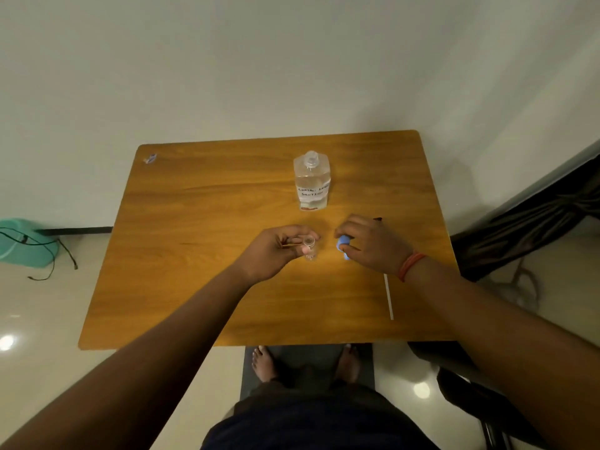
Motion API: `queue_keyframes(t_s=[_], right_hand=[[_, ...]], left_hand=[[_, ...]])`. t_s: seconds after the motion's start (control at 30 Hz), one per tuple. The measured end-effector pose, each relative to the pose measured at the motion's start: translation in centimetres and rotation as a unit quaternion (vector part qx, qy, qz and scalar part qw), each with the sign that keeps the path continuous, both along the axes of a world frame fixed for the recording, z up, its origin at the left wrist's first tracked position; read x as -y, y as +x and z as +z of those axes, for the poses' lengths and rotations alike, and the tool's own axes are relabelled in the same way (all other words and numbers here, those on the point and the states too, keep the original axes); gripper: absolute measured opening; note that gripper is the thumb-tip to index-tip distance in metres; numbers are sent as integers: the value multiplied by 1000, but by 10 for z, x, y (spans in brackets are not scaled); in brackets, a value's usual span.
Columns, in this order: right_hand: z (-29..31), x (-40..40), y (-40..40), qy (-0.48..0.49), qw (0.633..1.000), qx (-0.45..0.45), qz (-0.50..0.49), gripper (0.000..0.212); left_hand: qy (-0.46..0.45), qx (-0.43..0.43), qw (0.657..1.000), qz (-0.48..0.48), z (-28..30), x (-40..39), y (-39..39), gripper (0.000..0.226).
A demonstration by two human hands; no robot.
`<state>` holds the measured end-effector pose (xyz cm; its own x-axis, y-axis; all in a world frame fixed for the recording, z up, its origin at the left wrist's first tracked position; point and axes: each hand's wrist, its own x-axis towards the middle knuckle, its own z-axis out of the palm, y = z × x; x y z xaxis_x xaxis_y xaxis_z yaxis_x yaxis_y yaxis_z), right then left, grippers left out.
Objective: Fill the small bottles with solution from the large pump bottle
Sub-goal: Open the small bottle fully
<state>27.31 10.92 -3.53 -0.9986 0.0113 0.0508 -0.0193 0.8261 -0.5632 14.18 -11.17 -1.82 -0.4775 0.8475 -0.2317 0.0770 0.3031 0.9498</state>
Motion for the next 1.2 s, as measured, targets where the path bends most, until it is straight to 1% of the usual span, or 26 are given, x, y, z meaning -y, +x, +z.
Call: queue_keyframes(t_s=[0.07,0.17,0.27,0.33,0.57,0.73,0.87,1.0,1.2], right_hand=[[-19,5,11,10,1000,25,-15,19],[-45,10,26,5,997,59,-38,22],[-62,13,37,15,995,85,-48,19],[-72,13,41,14,994,96,-51,17],[-91,13,46,21,993,115,-18,15],[-101,18,53,24,993,110,30,9],[-109,17,59,22,993,101,64,9],[-114,17,62,6,991,113,66,11],[-118,20,60,10,990,118,70,12]], left_hand=[[-21,-15,1000,-5,-12,2,6,26],[-52,-80,995,-21,-30,4,12,25],[-76,-125,988,-41,-46,7,18,25],[-85,-136,986,-53,-57,10,21,25],[-111,-210,966,-105,-86,18,31,30],[-124,-207,963,-118,-94,13,36,33],[-135,-209,960,-127,-98,12,35,36],[-148,-197,961,-126,-102,14,34,38],[-162,-177,964,-118,-107,21,35,40]])
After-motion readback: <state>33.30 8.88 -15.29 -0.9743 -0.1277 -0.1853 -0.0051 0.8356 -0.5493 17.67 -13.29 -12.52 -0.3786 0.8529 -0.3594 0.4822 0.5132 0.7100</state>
